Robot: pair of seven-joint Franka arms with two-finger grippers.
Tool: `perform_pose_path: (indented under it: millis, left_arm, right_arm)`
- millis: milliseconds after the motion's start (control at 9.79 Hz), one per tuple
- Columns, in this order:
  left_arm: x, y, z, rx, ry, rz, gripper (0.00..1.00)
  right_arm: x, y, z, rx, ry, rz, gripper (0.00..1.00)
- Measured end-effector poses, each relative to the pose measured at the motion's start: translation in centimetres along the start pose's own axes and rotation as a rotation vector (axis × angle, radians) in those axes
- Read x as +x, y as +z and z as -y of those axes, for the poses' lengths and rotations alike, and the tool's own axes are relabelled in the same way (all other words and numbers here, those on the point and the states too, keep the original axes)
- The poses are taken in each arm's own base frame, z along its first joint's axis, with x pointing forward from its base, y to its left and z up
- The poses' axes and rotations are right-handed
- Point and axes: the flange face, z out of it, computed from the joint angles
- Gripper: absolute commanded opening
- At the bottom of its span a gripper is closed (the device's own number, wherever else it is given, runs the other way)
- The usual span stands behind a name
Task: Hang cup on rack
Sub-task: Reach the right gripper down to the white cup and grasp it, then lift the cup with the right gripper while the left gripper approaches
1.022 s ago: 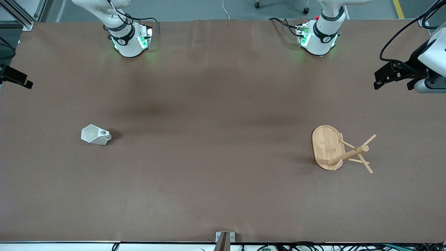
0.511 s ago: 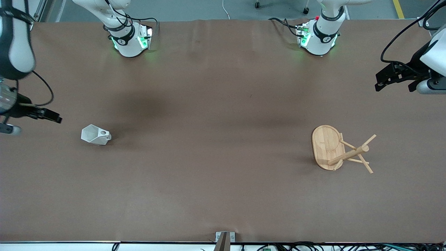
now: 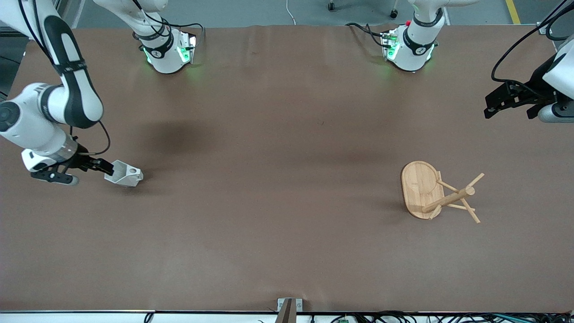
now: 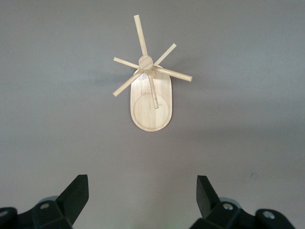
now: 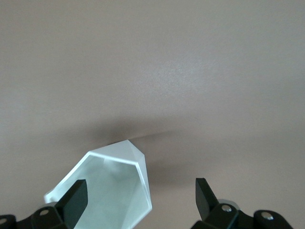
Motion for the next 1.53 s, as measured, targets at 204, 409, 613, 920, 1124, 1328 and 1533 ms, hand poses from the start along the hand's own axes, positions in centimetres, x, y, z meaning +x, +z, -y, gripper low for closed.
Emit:
perform_pose_path:
  millis: [204, 409, 613, 920, 1124, 1328, 1533]
  left_arm:
    - [0.0, 0.1, 0.0, 0.000, 0.000, 0.001, 1.00]
    - [0.0, 0.1, 0.0, 0.000, 0.000, 0.002, 1.00]
    - [0.0, 0.1, 0.0, 0.000, 0.001, 0.002, 1.00]
    - [0.0, 0.1, 0.0, 0.000, 0.001, 0.002, 1.00]
    - [0.0, 0.1, -0.1, 0.000, 0.002, 0.001, 1.00]
    - [0.0, 0.1, -0.4, 0.000, 0.007, 0.001, 1.00]
    - [0.0, 0.1, -0.4, 0.000, 0.008, 0.001, 1.00]
  right_arm:
    - [-0.4, 2.8, 0.2, -0.002, -0.012, 0.019, 0.93]
    - [-0.6, 3.6, 0.2, -0.003, -0.017, 0.032, 0.69]
    - [-0.7, 3.9, 0.2, -0.003, -0.018, 0.037, 0.40]
    - [-0.8, 3.9, 0.2, -0.003, -0.019, 0.039, 0.01]
    - [-0.4, 3.4, 0.3, -0.002, -0.038, 0.027, 0.01]
    - [0.7, 2.1, 0.7, 0.005, -0.083, 0.088, 0.01]
    - [4.1, -4.9, 3.7, 0.035, -0.127, 0.201, 0.01]
